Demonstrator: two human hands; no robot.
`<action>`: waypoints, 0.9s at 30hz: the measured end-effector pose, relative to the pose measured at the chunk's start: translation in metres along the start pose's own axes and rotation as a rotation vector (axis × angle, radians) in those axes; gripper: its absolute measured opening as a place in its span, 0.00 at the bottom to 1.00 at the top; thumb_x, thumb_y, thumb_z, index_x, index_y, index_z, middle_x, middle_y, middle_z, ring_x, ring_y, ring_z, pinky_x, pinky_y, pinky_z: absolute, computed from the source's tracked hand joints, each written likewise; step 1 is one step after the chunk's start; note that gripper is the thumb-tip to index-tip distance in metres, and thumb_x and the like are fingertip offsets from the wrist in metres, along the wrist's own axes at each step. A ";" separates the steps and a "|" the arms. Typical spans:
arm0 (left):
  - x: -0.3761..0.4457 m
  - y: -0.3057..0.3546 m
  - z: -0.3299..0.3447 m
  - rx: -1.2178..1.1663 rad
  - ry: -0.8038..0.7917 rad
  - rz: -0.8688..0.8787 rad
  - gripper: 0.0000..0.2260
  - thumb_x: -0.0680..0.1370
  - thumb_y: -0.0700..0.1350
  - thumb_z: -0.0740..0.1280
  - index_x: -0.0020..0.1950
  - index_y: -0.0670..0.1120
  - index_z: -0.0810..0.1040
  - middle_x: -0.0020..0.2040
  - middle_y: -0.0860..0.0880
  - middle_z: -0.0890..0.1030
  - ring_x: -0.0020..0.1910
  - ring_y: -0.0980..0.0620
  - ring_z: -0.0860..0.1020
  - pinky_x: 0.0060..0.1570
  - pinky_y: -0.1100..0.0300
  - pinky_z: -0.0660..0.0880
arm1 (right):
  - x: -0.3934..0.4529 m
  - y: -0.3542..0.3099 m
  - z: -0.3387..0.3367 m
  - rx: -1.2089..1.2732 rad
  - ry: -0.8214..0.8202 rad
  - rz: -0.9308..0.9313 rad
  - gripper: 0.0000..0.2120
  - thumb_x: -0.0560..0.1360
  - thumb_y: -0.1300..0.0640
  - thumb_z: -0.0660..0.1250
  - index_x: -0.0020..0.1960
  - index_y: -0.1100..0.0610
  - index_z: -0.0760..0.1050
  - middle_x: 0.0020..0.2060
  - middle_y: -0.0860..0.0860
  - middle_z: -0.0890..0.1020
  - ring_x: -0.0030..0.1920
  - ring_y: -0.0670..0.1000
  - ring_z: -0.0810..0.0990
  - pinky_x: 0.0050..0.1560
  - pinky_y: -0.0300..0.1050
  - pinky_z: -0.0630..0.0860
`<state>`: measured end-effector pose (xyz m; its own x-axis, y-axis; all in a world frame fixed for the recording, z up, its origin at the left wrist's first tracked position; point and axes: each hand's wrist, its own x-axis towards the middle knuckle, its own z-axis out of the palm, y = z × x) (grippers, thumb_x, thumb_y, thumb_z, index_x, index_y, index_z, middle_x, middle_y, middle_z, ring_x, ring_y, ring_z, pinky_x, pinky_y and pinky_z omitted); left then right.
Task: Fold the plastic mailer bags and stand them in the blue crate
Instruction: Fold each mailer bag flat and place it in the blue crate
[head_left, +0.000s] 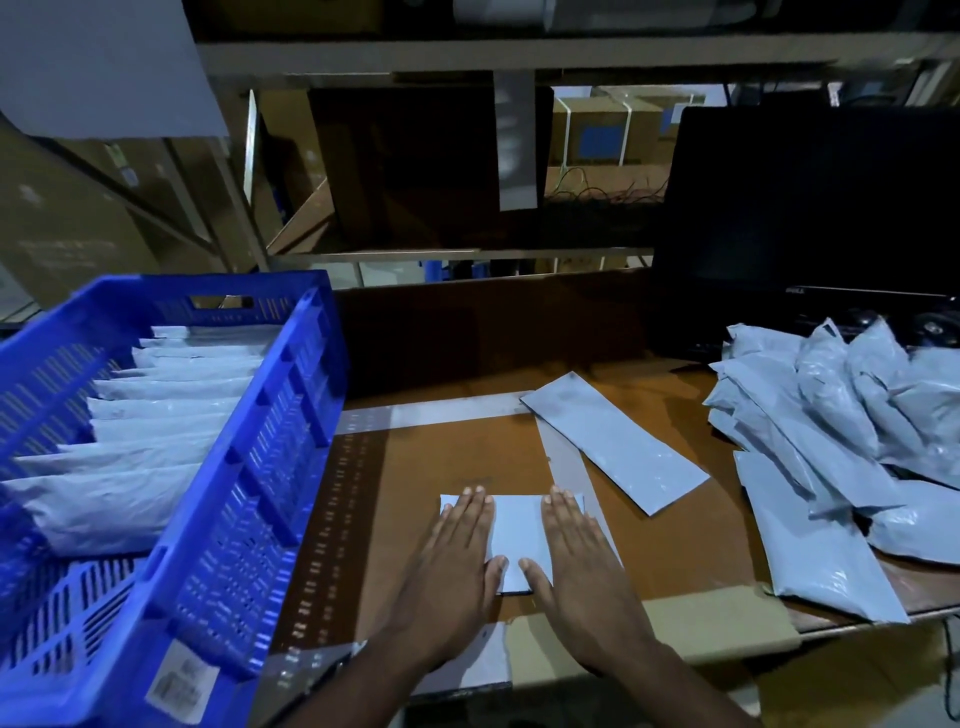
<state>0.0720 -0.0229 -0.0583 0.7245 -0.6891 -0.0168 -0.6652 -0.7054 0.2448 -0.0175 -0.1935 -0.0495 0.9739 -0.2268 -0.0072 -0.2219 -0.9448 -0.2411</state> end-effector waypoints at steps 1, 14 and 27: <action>0.001 0.000 0.000 0.008 0.002 -0.002 0.37 0.78 0.67 0.30 0.83 0.50 0.39 0.82 0.54 0.36 0.80 0.58 0.35 0.80 0.52 0.44 | 0.001 0.001 0.000 0.005 -0.004 -0.003 0.36 0.81 0.32 0.43 0.80 0.47 0.31 0.76 0.42 0.29 0.73 0.41 0.25 0.67 0.39 0.23; -0.003 0.001 -0.007 -0.027 0.007 -0.002 0.37 0.78 0.67 0.32 0.83 0.51 0.40 0.82 0.56 0.37 0.79 0.60 0.34 0.80 0.51 0.42 | 0.003 0.012 -0.009 -0.024 -0.089 -0.057 0.38 0.77 0.29 0.33 0.80 0.46 0.32 0.77 0.40 0.31 0.76 0.41 0.29 0.76 0.51 0.28; 0.004 0.000 -0.022 -0.006 0.036 0.031 0.26 0.86 0.56 0.44 0.84 0.51 0.46 0.83 0.55 0.46 0.81 0.59 0.41 0.80 0.56 0.44 | 0.014 -0.016 -0.008 -0.006 0.005 -0.147 0.37 0.79 0.36 0.32 0.81 0.52 0.53 0.79 0.45 0.51 0.80 0.46 0.50 0.78 0.43 0.39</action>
<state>0.0791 -0.0225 -0.0374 0.7100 -0.7037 0.0262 -0.6861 -0.6829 0.2509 -0.0004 -0.1838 -0.0382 0.9957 -0.0866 0.0327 -0.0767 -0.9695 -0.2330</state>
